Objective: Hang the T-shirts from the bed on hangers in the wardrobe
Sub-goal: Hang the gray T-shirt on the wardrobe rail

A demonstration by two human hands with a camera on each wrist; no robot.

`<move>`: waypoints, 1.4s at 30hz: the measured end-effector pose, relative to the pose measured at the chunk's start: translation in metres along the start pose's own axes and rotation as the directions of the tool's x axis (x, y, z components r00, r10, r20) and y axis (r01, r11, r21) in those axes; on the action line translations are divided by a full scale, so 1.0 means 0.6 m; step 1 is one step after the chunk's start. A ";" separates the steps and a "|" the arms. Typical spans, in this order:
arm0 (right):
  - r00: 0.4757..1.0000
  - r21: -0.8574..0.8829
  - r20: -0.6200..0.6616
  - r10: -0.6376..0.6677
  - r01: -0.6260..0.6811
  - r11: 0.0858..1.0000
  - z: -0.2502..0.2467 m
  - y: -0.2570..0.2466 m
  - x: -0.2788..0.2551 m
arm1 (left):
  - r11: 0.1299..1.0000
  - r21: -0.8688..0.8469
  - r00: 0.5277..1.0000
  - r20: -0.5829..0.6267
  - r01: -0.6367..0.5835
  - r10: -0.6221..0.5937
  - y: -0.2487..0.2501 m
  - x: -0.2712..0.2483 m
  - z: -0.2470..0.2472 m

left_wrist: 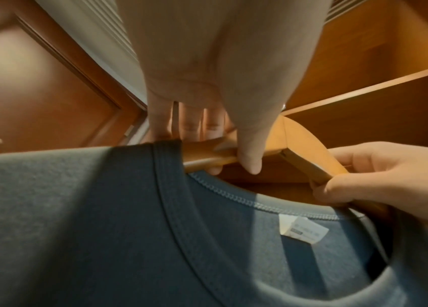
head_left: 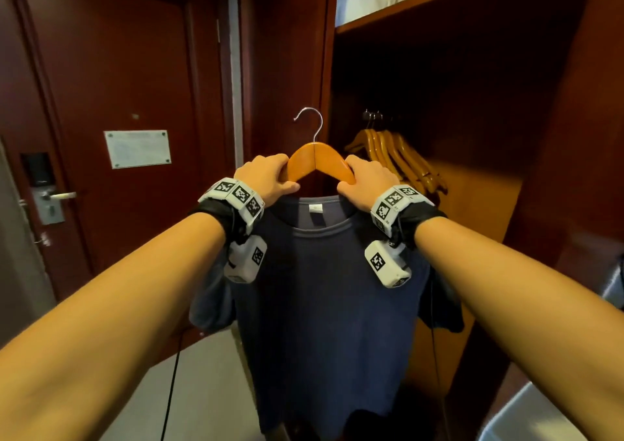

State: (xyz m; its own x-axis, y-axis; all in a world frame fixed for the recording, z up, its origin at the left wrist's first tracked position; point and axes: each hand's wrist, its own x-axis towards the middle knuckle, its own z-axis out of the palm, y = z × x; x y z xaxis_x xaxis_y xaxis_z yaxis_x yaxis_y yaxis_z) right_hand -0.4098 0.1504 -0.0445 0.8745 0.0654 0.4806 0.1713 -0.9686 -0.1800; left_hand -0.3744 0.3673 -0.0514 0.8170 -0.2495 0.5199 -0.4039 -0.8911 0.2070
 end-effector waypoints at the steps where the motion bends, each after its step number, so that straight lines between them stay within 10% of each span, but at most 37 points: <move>1: 1.000 -0.024 -0.009 0.019 -0.019 1.000 0.006 0.009 0.017 | 1.000 -0.018 1.000 0.003 -0.025 0.025 -0.004 0.026 0.013; 24: 0.855 -0.307 -0.229 0.466 -0.517 0.799 0.057 0.241 0.190 | 0.782 -0.449 0.843 0.107 -0.432 0.528 0.095 0.407 0.278; 36: 0.787 -0.389 -0.189 0.588 -0.609 0.691 0.019 0.370 0.208 | 0.719 -0.531 0.738 0.233 -0.449 0.633 0.220 0.494 0.371; 42: 0.692 -0.454 -0.160 0.704 -0.685 0.570 0.008 0.435 0.194 | 0.713 -0.661 0.751 0.344 -0.232 0.563 0.287 0.532 0.395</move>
State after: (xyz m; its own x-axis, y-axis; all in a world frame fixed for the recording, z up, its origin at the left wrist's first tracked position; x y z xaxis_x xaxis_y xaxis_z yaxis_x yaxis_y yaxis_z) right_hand -0.2610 -0.0934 -0.0394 0.6531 -0.6753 0.3426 -0.7075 -0.7055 -0.0418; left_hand -0.0854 0.0439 -0.0462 0.5277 -0.8198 0.2224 -0.7500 -0.3268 0.5751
